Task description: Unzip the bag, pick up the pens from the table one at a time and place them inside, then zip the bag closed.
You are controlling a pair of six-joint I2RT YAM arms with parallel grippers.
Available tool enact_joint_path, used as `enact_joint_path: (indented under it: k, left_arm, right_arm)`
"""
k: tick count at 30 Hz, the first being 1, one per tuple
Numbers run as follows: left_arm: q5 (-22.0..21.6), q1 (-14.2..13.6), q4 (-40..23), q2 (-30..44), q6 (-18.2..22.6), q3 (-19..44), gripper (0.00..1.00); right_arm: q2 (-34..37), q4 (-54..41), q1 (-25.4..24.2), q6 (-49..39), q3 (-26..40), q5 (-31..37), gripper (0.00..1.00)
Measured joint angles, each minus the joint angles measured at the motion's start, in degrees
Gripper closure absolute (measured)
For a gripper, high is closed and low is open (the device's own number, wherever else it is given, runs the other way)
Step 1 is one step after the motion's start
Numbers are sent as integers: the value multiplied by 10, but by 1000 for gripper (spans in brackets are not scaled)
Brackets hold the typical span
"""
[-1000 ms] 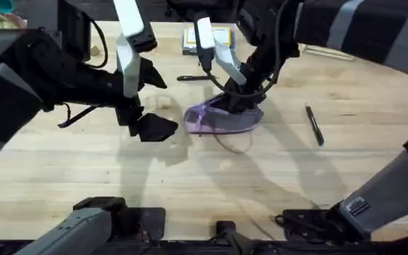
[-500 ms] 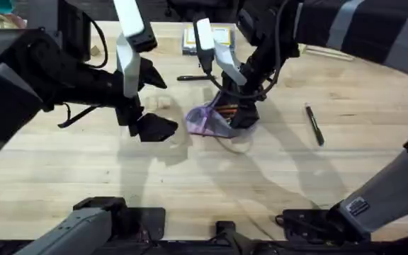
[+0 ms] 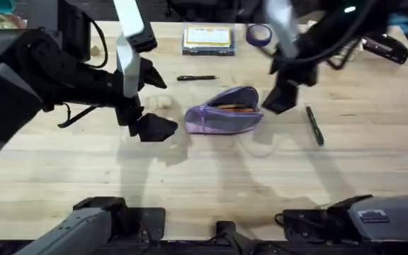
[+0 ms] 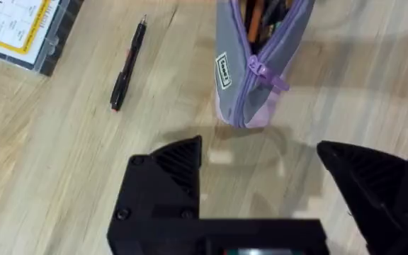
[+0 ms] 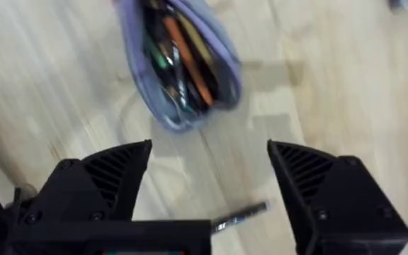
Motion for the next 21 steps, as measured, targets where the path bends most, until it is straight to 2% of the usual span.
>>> enact_joint_path:
  k: [8, 15, 21]
  left_arm:
    - [0, 0, 0, 0, 0, 0, 7]
    - [0, 0, 0, 0, 0, 0, 7]
    - [0, 0, 0, 0, 0, 0, 7]
  right_arm:
    - [-60, -15, -120, 60, 0, 6, 4]
    - [-71, -19, -237, 170, 0, 7, 4]
    - [-71, -40, -281, 261, 0, 9, 4]
